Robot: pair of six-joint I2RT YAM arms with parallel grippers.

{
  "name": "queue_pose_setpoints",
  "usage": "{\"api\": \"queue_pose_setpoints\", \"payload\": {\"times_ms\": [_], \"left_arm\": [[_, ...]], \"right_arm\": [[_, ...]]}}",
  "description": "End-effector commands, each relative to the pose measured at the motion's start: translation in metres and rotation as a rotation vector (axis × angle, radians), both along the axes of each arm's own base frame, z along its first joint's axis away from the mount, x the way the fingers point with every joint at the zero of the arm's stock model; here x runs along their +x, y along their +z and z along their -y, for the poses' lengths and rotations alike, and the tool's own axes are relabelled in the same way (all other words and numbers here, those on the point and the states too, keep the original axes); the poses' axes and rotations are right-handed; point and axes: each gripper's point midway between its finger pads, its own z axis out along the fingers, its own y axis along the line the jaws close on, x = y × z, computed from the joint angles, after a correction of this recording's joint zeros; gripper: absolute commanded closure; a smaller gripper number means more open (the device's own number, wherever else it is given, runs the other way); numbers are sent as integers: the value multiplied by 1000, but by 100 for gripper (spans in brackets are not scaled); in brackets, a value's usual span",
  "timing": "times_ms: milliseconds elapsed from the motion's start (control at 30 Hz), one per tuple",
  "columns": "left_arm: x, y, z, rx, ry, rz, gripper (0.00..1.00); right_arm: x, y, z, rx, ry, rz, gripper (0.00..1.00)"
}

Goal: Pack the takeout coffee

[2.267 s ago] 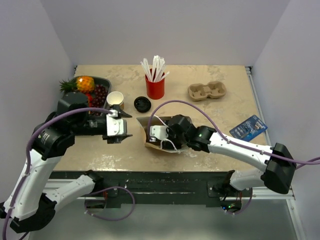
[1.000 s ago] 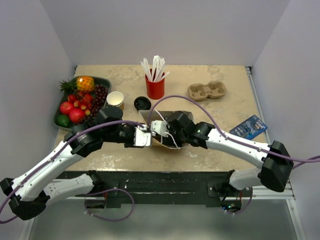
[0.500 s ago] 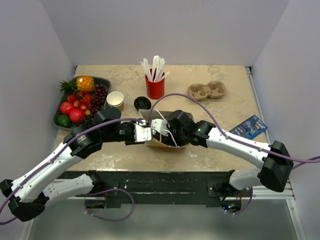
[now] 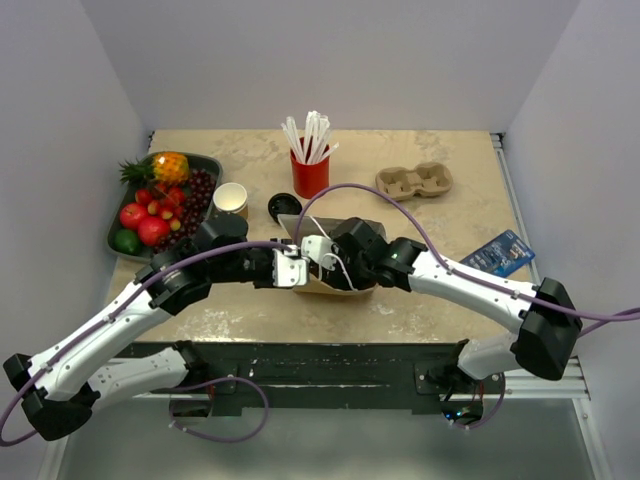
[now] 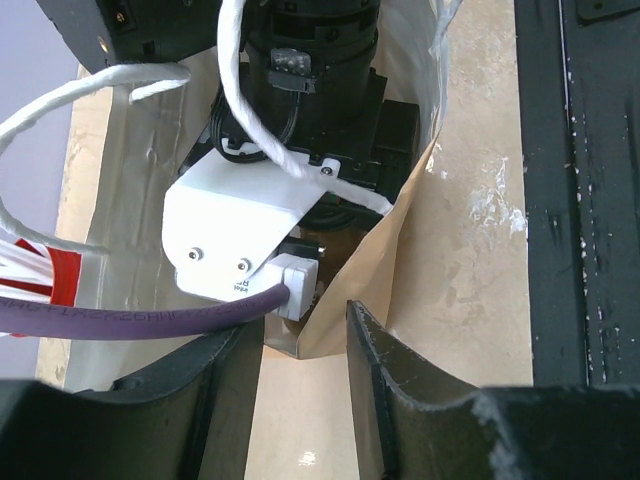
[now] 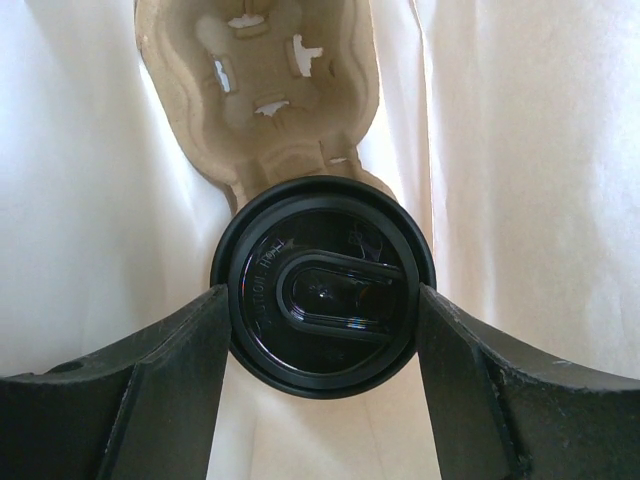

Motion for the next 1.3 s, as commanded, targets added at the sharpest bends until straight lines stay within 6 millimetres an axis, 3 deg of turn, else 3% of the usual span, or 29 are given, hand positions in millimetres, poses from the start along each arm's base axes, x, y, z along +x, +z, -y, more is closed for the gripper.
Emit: {"api": "queue_pose_setpoints", "payload": {"times_ms": [0, 333, 433, 500, 633, 700, 867, 1067, 1267], "left_arm": [[-5, -6, 6, 3, -42, -15, 58], [-12, -11, -5, -8, 44, -109, 61], [-21, -12, -4, -35, 38, -170, 57], [-19, -9, -4, -66, 67, -194, 50], [-16, -13, -6, -44, 53, -180, 47], [-12, -16, -8, -25, 56, -154, 50], [-31, -17, -5, 8, -97, -127, 61], [-54, -17, 10, 64, -317, -151, 82], [-63, -12, 29, 31, -378, -97, 90]], "right_arm": [[0, 5, -5, 52, -34, -48, 73], [7, 8, 0, 64, -68, -55, 74], [5, 9, 0, 56, -43, -58, 74], [4, 9, 2, 49, -41, -58, 75], [4, 7, 3, 37, -35, -58, 75], [4, 8, 3, 38, -41, -61, 75], [3, 6, 2, 42, -45, -70, 75], [2, 10, 2, 43, -17, -52, 76], [-13, 2, 10, 12, 80, -33, 78]]}}
